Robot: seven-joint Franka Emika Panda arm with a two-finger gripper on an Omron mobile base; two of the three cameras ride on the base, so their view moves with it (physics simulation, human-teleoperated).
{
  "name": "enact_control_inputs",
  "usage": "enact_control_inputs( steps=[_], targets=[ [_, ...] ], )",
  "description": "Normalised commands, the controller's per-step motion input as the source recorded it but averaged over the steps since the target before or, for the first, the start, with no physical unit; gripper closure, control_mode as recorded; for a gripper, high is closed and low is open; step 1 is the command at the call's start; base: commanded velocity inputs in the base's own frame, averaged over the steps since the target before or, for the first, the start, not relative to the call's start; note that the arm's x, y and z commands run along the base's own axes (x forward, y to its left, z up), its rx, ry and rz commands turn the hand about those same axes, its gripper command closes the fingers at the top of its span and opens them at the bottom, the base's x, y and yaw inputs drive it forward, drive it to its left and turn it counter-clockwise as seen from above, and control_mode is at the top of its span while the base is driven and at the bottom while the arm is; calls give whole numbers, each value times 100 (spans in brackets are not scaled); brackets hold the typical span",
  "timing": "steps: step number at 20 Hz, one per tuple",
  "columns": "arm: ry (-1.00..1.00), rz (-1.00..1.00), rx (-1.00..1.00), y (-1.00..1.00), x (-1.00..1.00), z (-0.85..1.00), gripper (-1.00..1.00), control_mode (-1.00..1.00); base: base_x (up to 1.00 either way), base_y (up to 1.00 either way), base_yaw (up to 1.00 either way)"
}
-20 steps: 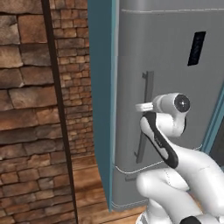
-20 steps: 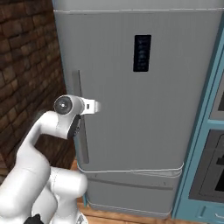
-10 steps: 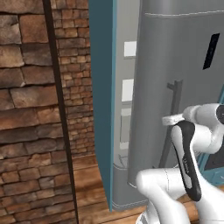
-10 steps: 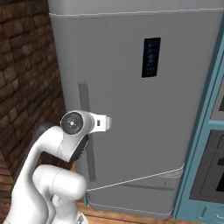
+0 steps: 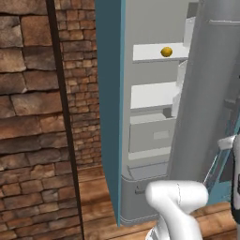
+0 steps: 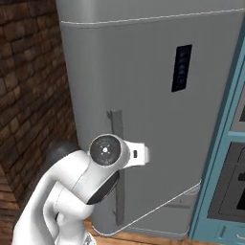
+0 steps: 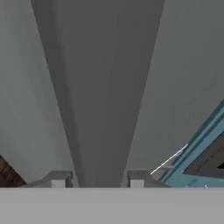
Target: Retrieve a lemon from the fridge and place it on the cutting board with the fish.
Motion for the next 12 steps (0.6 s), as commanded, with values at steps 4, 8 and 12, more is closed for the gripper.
enact_control_inputs(
  steps=[4,8,12],
  targets=[
    [13,0,-3,-100,-99,22,100,-100,0,0,0],
    [20,0,-3,-100,-70,21,100,-100,0,0,0],
    [10,-2,-3,-95,-17,1,100,-100,0,0,0]
  ],
)
